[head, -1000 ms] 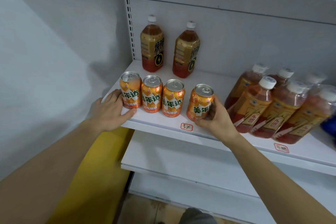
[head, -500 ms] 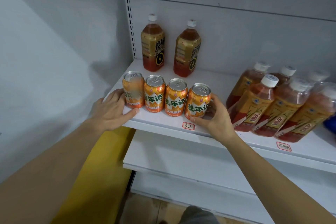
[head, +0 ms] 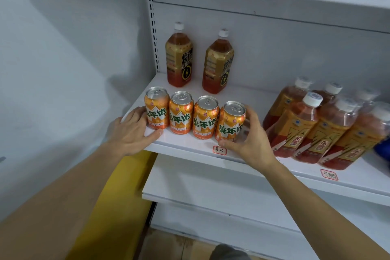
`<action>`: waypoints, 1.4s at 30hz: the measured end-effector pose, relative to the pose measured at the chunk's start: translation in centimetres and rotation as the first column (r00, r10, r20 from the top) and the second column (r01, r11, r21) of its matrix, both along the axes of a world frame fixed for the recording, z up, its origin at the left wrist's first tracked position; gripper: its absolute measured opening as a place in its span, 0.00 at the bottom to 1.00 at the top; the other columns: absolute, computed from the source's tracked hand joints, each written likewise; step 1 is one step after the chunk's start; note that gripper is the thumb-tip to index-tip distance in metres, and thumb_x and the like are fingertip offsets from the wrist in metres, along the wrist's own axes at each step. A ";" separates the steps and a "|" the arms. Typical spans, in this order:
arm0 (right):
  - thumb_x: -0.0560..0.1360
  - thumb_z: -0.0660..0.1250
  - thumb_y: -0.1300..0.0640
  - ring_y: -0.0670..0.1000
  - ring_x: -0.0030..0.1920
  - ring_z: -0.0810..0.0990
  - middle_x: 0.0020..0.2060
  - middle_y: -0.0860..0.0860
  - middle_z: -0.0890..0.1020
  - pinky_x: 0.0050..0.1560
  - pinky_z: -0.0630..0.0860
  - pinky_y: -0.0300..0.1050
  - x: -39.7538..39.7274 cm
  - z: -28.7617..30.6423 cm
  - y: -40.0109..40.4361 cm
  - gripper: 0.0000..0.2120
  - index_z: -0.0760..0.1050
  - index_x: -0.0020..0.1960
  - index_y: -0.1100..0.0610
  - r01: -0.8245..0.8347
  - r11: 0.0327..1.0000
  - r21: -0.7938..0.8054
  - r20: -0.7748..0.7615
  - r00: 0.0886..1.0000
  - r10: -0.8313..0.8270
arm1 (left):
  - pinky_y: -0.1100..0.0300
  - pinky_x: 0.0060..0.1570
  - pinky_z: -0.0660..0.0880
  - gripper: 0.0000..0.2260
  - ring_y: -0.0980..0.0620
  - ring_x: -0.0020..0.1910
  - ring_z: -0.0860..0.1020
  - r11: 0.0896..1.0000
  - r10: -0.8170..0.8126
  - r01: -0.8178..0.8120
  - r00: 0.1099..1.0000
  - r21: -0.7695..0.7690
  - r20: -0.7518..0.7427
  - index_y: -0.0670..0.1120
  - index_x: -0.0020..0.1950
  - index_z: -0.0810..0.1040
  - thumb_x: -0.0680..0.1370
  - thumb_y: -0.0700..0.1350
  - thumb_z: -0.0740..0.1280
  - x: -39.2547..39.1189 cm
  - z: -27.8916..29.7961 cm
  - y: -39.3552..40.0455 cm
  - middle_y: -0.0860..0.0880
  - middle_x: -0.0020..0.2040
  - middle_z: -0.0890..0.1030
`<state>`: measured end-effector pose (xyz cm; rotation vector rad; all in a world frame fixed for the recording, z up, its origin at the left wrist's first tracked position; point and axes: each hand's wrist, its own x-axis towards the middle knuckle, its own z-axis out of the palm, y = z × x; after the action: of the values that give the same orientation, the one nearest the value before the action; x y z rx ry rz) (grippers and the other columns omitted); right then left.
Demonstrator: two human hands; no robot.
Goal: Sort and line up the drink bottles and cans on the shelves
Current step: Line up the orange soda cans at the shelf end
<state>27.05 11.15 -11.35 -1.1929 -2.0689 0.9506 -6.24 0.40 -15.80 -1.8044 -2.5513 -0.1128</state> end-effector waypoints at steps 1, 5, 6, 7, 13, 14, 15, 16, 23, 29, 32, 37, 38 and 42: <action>0.68 0.81 0.47 0.44 0.70 0.70 0.74 0.47 0.70 0.68 0.71 0.44 -0.2 1.2 -0.3 0.48 0.58 0.79 0.49 -0.027 0.993 0.113 0.037 0.999 0.023 | 0.38 0.72 0.67 0.47 0.48 0.78 0.63 1.000 0.002 -0.002 1.000 0.001 -0.005 0.49 0.80 0.60 0.71 0.77 0.39 -0.1 0.0 0.0 0.48 0.80 0.63; 0.74 0.73 0.41 0.53 0.75 0.66 0.76 0.50 0.67 0.73 0.64 0.55 -2.8 7.2 0.1 0.40 0.59 0.79 0.48 -0.229 0.838 0.494 0.279 0.955 0.097 | 0.39 0.73 0.66 0.48 0.49 0.79 0.62 1.000 0.001 -0.001 1.000 -0.015 -0.019 0.50 0.80 0.58 0.70 0.79 0.37 -0.1 0.0 -0.1 0.49 0.81 0.62; 0.74 0.72 0.40 0.54 0.75 0.66 0.76 0.50 0.68 0.75 0.65 0.59 -3.9 8.3 0.6 0.39 0.59 0.79 0.47 -0.315 0.809 0.496 0.366 0.921 0.134 | 0.38 0.73 0.66 0.48 0.49 0.79 0.61 1.000 0.002 -0.002 1.000 -0.015 -0.016 0.50 0.80 0.58 0.70 0.78 0.37 0.0 0.0 -0.1 0.49 0.81 0.62; 0.74 0.72 0.39 0.54 0.75 0.67 0.76 0.50 0.69 0.74 0.66 0.62 -4.9 9.1 1.2 0.39 0.60 0.79 0.46 -0.401 0.788 0.468 0.453 0.874 0.176 | 0.38 0.73 0.65 0.47 0.48 0.79 0.61 1.000 0.005 -0.005 1.000 -0.011 -0.007 0.49 0.81 0.58 0.71 0.77 0.38 0.1 0.1 -0.1 0.49 0.81 0.61; 0.76 0.71 0.39 0.53 0.73 0.71 0.74 0.51 0.72 0.71 0.72 0.54 -10.7 11.7 1.5 0.37 0.63 0.78 0.51 -0.590 0.721 0.363 0.541 0.763 0.352 | 0.40 0.72 0.66 0.45 0.49 0.78 0.63 1.000 0.014 -0.014 1.000 0.007 0.002 0.50 0.80 0.60 0.72 0.76 0.41 0.6 0.6 -0.3 0.49 0.80 0.63; 0.76 0.70 0.39 0.53 0.73 0.71 0.75 0.51 0.72 0.71 0.72 0.53 -11.8 12.0 1.4 0.37 0.63 0.79 0.51 -0.607 0.709 0.359 0.546 0.753 0.368 | 0.40 0.73 0.65 0.43 0.49 0.78 0.62 1.000 0.018 -0.018 1.000 0.002 0.009 0.51 0.80 0.59 0.74 0.76 0.44 0.6 0.6 -0.3 0.50 0.80 0.62; 0.76 0.70 0.39 0.54 0.73 0.71 0.75 0.51 0.71 0.71 0.71 0.52 -13.1 12.1 1.4 0.37 0.63 0.79 0.52 -0.625 0.699 0.346 0.556 0.737 0.384 | 0.40 0.73 0.65 0.41 0.49 0.79 0.61 1.000 0.020 -0.020 1.000 0.003 0.013 0.51 0.80 0.59 0.75 0.75 0.46 0.6 0.7 -0.3 0.50 0.80 0.62; 0.77 0.70 0.39 0.54 0.73 0.70 0.75 0.51 0.71 0.71 0.71 0.51 -14.4 12.1 1.4 0.36 0.63 0.79 0.52 -0.649 0.691 0.318 0.570 0.713 0.407 | 0.40 0.73 0.65 0.39 0.50 0.79 0.61 1.000 0.019 -0.019 1.000 0.011 0.015 0.52 0.80 0.59 0.76 0.74 0.49 0.6 0.6 -0.3 0.51 0.80 0.62; 0.78 0.68 0.47 0.52 0.65 0.77 0.68 0.49 0.78 0.65 0.75 0.49 -19.7 10.0 1.9 0.24 0.74 0.72 0.50 -0.747 0.637 0.192 0.640 0.587 0.495 | 0.41 0.71 0.67 0.36 0.49 0.77 0.64 0.998 0.009 -0.010 1.000 0.059 0.021 0.52 0.78 0.61 0.77 0.73 0.53 0.6 0.7 -0.6 0.51 0.79 0.64; 0.78 0.69 0.46 0.52 0.65 0.77 0.66 0.50 0.78 0.65 0.76 0.55 -20.1 8.7 2.5 0.21 0.75 0.70 0.48 -0.735 0.643 0.217 0.579 0.627 0.521 | 0.38 0.73 0.64 0.40 0.49 0.79 0.61 0.999 0.039 -0.041 0.998 0.034 0.039 0.51 0.80 0.57 0.76 0.75 0.48 0.9 0.7 -0.4 0.50 0.80 0.62; 0.77 0.71 0.44 0.54 0.70 0.74 0.71 0.52 0.74 0.69 0.74 0.55 -19.5 9.1 2.5 0.30 0.67 0.77 0.47 -0.724 0.664 0.186 0.569 0.631 0.528 | 0.38 0.75 0.62 0.41 0.49 0.80 0.60 0.998 0.048 -0.050 0.998 0.029 0.041 0.51 0.81 0.56 0.76 0.75 0.47 1.0 0.7 -0.4 0.50 0.81 0.61; 0.69 0.80 0.44 0.54 0.72 0.71 0.76 0.51 0.69 0.66 0.73 0.47 -15.9 11.0 3.6 0.50 0.55 0.81 0.48 -0.721 0.693 -0.004 0.674 0.510 0.534 | 0.38 0.76 0.60 0.42 0.49 0.81 0.58 0.999 0.043 -0.044 0.998 0.023 0.046 0.50 0.82 0.56 0.75 0.75 0.45 1.1 0.8 -0.4 0.49 0.82 0.60; 0.68 0.81 0.45 0.54 0.71 0.72 0.76 0.51 0.69 0.66 0.74 0.48 -15.5 11.0 3.8 0.50 0.55 0.81 0.48 -0.717 0.697 -0.008 0.686 0.503 0.525 | 0.38 0.76 0.60 0.41 0.49 0.80 0.58 0.999 0.046 -0.047 0.998 0.027 0.038 0.50 0.82 0.57 0.76 0.74 0.47 1.1 0.7 -0.3 0.48 0.82 0.60; 0.65 0.84 0.47 0.55 0.69 0.74 0.74 0.52 0.71 0.64 0.77 0.51 -15.0 10.1 4.4 0.52 0.56 0.80 0.48 -0.667 0.742 0.071 0.628 0.608 0.486 | 0.39 0.75 0.62 0.39 0.48 0.79 0.61 0.997 0.061 -0.062 0.998 0.040 0.018 0.50 0.81 0.58 0.78 0.73 0.50 1.2 0.5 -0.2 0.49 0.81 0.63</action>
<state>12.08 15.51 -1.30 -0.6591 -3.0949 0.4988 -5.00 0.17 -15.26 -1.7168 -2.5929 -0.1782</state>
